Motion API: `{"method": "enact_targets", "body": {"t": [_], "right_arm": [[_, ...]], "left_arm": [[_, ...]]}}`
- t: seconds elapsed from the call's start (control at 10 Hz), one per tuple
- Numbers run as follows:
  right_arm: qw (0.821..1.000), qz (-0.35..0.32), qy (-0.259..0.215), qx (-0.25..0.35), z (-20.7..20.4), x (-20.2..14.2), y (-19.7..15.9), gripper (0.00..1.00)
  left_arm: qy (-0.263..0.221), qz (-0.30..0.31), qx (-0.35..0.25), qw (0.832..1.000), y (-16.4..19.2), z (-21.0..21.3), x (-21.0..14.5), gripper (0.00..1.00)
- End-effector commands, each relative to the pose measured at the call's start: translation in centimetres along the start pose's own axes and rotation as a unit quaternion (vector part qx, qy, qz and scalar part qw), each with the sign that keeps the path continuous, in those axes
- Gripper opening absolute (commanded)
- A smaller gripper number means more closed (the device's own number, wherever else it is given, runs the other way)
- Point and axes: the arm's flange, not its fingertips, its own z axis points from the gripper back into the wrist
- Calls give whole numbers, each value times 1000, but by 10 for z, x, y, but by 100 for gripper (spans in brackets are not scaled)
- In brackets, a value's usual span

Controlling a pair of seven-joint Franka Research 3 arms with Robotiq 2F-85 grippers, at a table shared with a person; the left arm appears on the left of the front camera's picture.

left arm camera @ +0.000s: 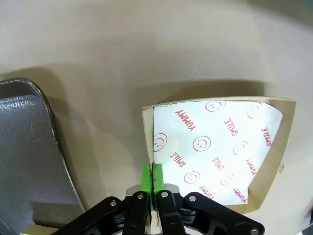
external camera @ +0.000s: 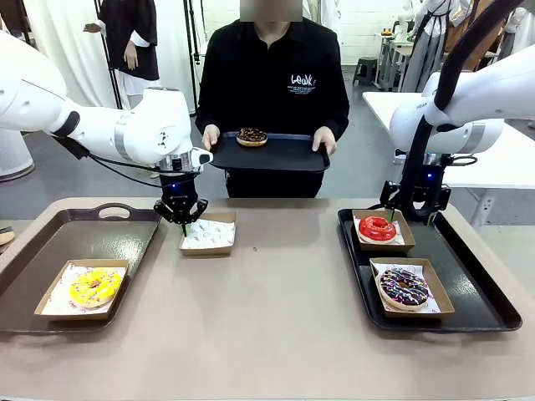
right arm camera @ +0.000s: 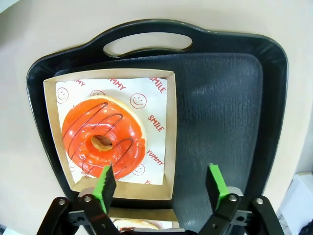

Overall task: Individually package the donuts and arrange them on the tray.
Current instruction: Place the picked Paper togo box on the Handle tray while simultaneously picking up another Paper togo box from the table with the other hand.

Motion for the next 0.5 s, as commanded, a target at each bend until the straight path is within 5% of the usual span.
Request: {"method": "enact_targets", "body": {"t": [0.0,0.4], "right_arm": [[1000,0,2,2,-3,-2,2,100],[1000,5,13,22,8,-11,-2,100]], "left_arm": [[3,-8,-3,1000,2,2,4,0],[14,-12,-9,1000,2,12,-2,0]]}}
